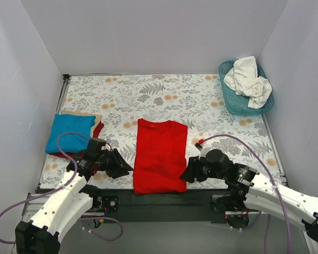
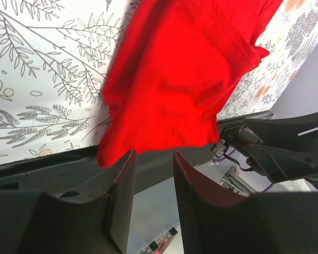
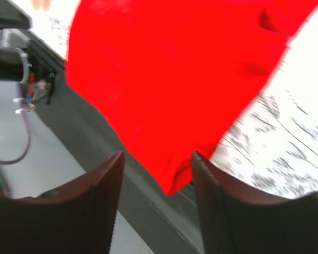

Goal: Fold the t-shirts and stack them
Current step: Fold the tshirt

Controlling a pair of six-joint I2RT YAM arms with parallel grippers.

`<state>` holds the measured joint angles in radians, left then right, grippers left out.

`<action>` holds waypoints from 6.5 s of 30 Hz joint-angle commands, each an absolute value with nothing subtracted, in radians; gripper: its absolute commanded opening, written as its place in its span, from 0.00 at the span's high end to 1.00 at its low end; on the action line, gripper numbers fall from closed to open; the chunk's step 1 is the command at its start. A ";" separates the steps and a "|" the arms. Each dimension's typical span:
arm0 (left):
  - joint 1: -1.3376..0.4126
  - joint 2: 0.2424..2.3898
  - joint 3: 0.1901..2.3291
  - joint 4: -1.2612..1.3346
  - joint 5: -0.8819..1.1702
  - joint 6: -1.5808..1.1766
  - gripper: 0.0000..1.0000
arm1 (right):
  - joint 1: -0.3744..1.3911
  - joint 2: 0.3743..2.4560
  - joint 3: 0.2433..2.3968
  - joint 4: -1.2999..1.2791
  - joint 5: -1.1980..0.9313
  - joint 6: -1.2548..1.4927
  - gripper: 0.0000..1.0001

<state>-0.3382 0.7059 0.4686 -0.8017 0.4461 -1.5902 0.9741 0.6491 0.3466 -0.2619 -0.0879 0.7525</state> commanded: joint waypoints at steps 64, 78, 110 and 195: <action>-0.321 1.833 1.361 -0.535 0.327 -1.315 0.62 | 0.422 1.651 1.188 -0.256 -0.034 0.368 0.29; -0.390 1.851 1.284 -0.561 0.288 -1.244 0.64 | 0.422 1.450 0.850 -0.235 -0.058 0.416 0.32; -0.407 1.901 1.247 -0.511 0.374 -1.236 0.72 | 0.446 1.500 0.698 -0.133 -0.138 0.494 0.44; -0.285 1.773 1.259 -0.486 0.275 -1.296 0.59 | 0.491 1.631 1.042 -0.166 0.058 0.359 0.41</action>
<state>-0.2996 1.8301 1.1931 -0.4786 0.2775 -1.3186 0.5068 1.7161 1.0607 -0.1566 0.0227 0.3428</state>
